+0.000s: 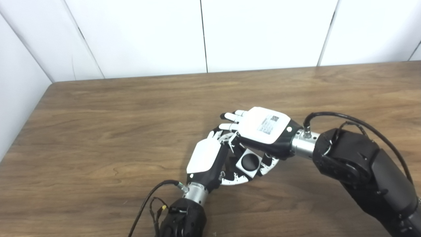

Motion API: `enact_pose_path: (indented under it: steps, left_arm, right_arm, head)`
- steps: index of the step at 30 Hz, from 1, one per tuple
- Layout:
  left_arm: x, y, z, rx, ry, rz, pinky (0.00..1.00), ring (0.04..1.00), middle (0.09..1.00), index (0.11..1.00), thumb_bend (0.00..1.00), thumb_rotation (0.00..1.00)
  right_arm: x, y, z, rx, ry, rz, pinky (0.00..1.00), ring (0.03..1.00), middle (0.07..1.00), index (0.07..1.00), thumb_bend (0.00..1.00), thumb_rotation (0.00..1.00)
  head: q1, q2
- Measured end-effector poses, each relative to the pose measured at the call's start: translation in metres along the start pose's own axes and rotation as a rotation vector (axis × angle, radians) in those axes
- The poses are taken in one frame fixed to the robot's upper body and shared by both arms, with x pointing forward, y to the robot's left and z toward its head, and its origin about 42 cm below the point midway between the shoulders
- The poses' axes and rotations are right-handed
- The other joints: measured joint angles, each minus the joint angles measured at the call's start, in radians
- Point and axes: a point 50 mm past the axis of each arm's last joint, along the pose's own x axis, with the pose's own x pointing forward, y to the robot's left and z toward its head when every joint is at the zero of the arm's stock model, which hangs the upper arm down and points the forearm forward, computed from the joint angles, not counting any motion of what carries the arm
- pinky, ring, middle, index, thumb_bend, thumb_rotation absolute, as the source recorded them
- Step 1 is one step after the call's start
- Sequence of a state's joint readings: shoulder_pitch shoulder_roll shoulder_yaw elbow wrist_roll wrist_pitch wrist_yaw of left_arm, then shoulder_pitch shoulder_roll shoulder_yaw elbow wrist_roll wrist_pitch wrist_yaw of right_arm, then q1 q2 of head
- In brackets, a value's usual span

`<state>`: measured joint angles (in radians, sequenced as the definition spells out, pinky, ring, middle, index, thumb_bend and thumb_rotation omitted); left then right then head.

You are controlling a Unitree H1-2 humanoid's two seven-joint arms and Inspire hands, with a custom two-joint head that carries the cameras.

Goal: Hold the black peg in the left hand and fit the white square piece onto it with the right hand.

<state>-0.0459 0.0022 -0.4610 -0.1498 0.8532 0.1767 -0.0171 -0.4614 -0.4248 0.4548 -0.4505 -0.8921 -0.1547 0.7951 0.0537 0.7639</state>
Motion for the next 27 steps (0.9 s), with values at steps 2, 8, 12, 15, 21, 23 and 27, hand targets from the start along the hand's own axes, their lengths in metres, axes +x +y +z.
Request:
enact_pose_path:
  steps: [2, 8, 12, 15, 21, 23, 27]
  left_arm:
    - [0.0, -0.0002, 0.0001, 0.0, 0.001, -0.002, 1.0, 0.983, 0.849, 0.487, 0.51, 0.08]
    - [0.0002, -0.0004, 0.0006, -0.002, 0.002, -0.002, 1.0, 0.979, 0.845, 0.486, 0.51, 0.08]
    - [0.0001, -0.0006, 0.0004, -0.003, 0.006, -0.003, 1.0, 0.978, 0.847, 0.487, 0.51, 0.09]
    - [0.0002, -0.0008, 0.0005, -0.004, 0.009, -0.004, 1.0, 0.978, 0.851, 0.489, 0.51, 0.09]
    - [0.0007, -0.0005, 0.0005, -0.002, 0.02, -0.014, 1.0, 0.977, 0.846, 0.553, 0.77, 0.35]
    - [0.0009, 0.0001, 0.0005, 0.001, 0.034, -0.026, 1.0, 0.976, 0.847, 0.573, 0.82, 0.39]
    - [-0.0015, -0.0021, -0.0041, 0.015, 0.07, -0.063, 1.0, 0.971, 0.847, 0.614, 0.87, 0.43]
  right_arm:
    - [0.0008, 0.0013, 0.0001, -0.009, 0.004, 0.006, 0.91, 1.0, 0.922, 0.49, 0.52, 0.13]
    - [0.0014, 0.003, 0.0002, -0.012, 0.011, 0.01, 0.9, 1.0, 0.923, 0.562, 0.7, 0.17]
    - [0.0013, 0.004, -0.0003, -0.009, 0.011, 0.025, 0.9, 1.0, 0.925, 0.63, 0.89, 0.23]
    - [0.0013, 0.0051, -0.0001, -0.002, 0.008, 0.036, 0.9, 1.0, 0.928, 0.661, 0.93, 0.24]
    - [0.0, 0.0042, -0.0029, 0.014, 0.014, 0.032, 0.92, 1.0, 0.938, 0.725, 0.95, 0.26]
    - [-0.0006, 0.0038, -0.0041, 0.017, 0.019, 0.034, 0.92, 1.0, 0.94, 0.729, 0.96, 0.25]
    - [-0.0017, 0.0032, -0.0064, 0.026, 0.029, 0.038, 0.93, 1.0, 0.938, 0.733, 0.97, 0.24]
  head:
    - [0.0, 0.0]
    - [0.003, -0.002]
    - [0.006, -0.002]
    - [0.006, -0.002]
    - [0.011, -0.002]
    - [0.011, -0.002]
    - [0.014, 0.0]
